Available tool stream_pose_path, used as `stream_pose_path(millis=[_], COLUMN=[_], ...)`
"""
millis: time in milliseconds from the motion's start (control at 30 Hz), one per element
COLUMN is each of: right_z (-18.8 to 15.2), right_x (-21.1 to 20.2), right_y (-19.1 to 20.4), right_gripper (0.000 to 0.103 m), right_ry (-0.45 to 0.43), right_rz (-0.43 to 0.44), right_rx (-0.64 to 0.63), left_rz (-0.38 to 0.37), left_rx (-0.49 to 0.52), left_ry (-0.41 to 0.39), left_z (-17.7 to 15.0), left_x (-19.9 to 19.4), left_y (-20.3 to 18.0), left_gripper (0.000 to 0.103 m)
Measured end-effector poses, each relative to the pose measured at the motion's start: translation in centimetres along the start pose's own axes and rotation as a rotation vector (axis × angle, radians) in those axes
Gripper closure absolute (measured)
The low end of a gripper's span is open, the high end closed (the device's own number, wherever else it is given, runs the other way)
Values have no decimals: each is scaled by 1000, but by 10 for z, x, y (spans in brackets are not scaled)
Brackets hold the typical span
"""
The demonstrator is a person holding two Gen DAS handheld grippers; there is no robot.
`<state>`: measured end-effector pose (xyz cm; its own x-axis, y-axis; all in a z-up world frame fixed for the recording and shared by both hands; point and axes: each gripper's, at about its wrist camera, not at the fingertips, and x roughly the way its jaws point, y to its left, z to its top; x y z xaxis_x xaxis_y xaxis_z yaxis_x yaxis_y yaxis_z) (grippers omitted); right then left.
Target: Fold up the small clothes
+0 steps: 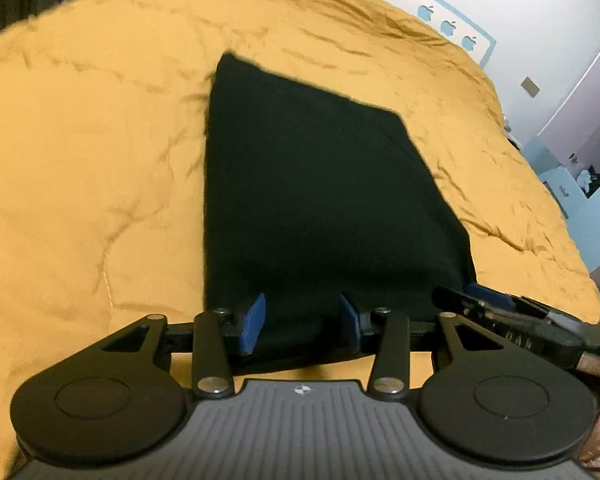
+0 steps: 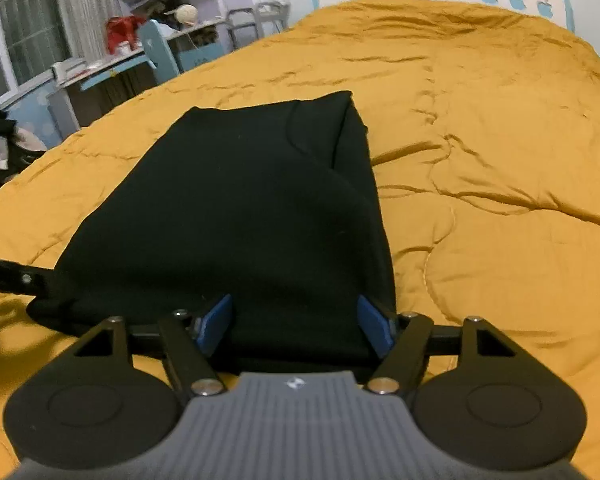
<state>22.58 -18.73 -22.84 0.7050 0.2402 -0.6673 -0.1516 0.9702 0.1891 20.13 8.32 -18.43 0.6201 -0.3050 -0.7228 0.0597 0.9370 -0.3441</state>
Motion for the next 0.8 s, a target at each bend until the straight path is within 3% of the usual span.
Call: stream_pose_path(millis=[133,233,400,633,800], right_z=[22,32,30,13,0], right_x=[-41,-78,-133,-177,-186], right_y=[24,49,85,91,104], right_gripper=[35,25,22,21,21], right_ry=[4,-49,-121,-120,-125], right_rz=[-3,-28,-90,-121,-169], right_rx=[116,101,32,110,39], left_rz=[63,90,153,219,218], left_rx=[64,87,131,100,86], left_ry=[-95,-141,-199,-192,-157], left_z=[2,0,-13,-28,-35], left_x=[-42,-74,-117,-139,-136], left_y=[-28,-46,-70,-77,-75], left_gripper=[49,41,29,25,25])
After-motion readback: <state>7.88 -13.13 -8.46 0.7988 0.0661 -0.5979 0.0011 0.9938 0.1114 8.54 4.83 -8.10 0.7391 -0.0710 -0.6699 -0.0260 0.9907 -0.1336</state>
